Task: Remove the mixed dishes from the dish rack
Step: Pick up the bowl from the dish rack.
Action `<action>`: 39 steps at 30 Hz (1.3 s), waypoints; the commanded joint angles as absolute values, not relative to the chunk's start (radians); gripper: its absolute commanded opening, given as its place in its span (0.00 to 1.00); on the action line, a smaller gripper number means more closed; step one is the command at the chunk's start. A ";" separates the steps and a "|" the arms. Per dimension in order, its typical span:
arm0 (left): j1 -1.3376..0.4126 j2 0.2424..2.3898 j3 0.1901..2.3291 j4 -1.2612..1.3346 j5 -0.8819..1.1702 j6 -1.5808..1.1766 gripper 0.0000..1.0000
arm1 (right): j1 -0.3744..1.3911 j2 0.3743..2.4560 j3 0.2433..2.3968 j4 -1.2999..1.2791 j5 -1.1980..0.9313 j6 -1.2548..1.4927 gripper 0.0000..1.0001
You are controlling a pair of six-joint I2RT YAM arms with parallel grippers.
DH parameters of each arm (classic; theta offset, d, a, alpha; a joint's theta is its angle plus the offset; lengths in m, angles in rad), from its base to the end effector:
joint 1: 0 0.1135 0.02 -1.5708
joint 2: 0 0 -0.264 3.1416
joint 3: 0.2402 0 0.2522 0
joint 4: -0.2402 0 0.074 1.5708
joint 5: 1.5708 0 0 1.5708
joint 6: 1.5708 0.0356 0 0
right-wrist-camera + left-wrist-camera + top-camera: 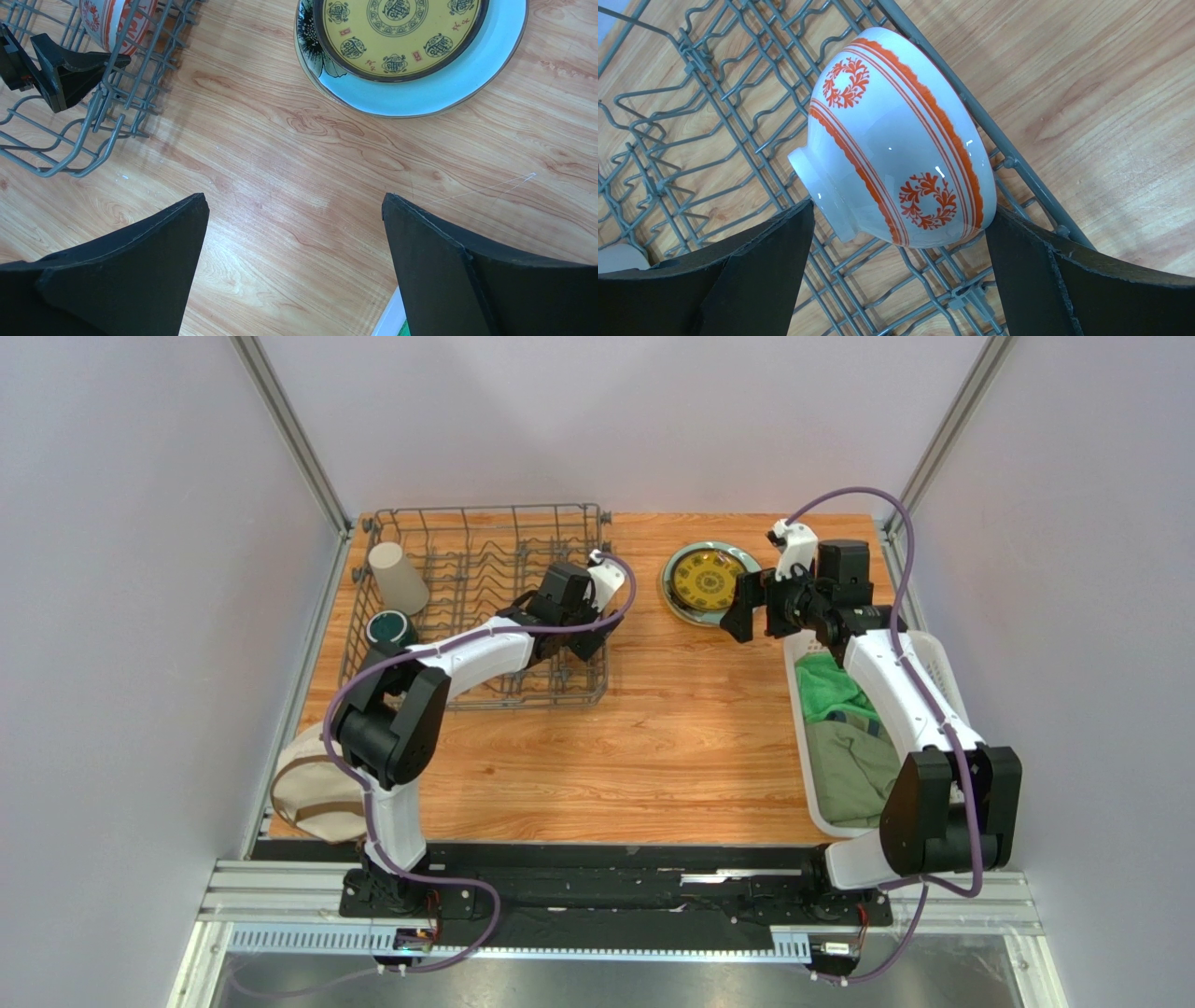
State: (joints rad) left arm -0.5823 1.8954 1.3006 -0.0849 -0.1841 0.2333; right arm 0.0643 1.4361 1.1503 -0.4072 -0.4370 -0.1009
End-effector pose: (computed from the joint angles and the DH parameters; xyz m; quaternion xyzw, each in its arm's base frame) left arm 0.3589 -0.2286 0.2076 0.3200 0.8406 0.0072 0.4370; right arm 0.3166 0.0355 0.2957 -0.1647 0.8731 0.1886 0.4184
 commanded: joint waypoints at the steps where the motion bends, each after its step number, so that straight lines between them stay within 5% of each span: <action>1: -0.588 1.925 1.345 -0.063 -0.216 0.215 0.99 | 0.067 1.445 1.166 -0.394 -0.448 -0.118 0.99; 26: -0.592 1.916 1.307 0.051 -0.261 0.258 0.99 | 0.067 1.505 1.190 -0.434 -0.460 -0.132 0.99; 39: -0.592 1.931 1.281 0.101 -0.247 0.287 0.86 | 0.066 1.526 1.200 -0.451 -0.462 -0.144 0.99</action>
